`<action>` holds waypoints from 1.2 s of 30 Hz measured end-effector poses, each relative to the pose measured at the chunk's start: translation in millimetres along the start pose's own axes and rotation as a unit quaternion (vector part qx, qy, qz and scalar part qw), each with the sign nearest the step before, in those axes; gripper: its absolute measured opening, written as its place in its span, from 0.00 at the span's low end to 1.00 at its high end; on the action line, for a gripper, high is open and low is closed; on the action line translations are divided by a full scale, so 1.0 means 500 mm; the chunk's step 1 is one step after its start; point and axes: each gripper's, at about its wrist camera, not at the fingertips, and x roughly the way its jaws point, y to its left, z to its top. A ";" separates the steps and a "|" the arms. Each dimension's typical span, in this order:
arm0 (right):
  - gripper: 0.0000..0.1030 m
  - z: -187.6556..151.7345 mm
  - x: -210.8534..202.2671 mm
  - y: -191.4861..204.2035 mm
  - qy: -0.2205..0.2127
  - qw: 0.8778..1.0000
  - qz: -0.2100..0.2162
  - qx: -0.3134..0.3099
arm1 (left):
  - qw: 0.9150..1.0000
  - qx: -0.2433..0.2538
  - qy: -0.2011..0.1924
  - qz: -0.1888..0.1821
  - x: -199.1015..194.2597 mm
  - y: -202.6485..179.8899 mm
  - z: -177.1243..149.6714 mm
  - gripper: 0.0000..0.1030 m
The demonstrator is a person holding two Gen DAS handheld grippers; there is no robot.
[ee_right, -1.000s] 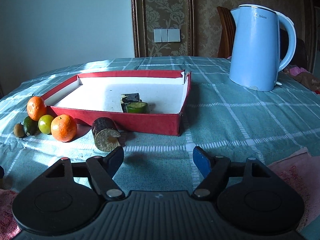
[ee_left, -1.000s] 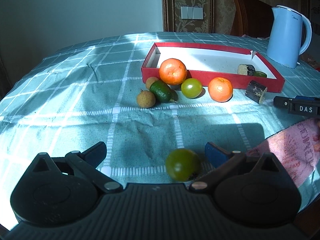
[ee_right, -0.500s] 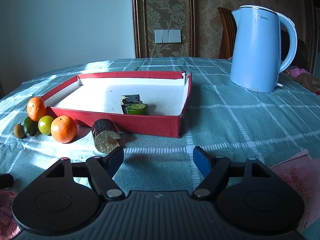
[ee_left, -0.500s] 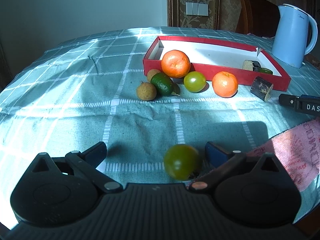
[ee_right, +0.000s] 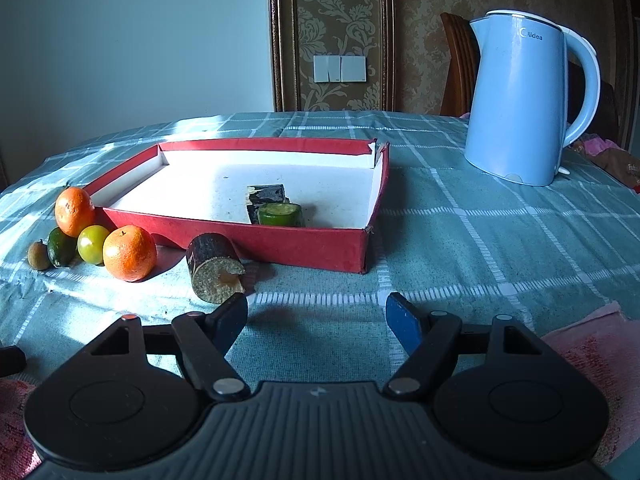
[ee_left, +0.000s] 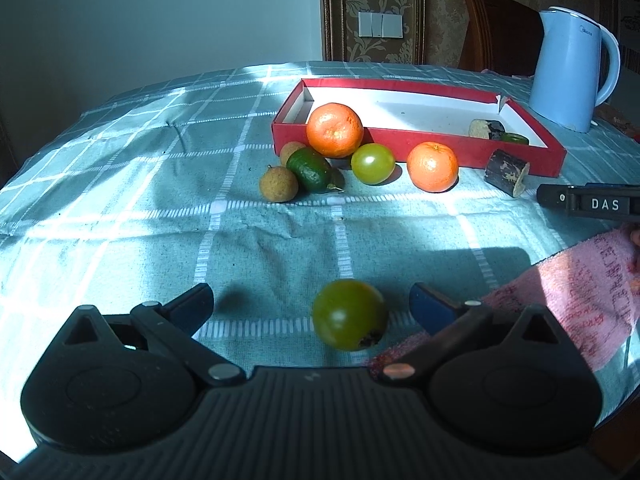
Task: Organize fruits
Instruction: 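Close the left tool on the green round fruit and lift it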
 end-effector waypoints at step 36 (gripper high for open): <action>0.90 0.002 0.013 0.012 0.021 0.999 -0.019 -0.016 | 0.998 0.006 -0.022 -0.050 -0.028 0.003 0.014 0.30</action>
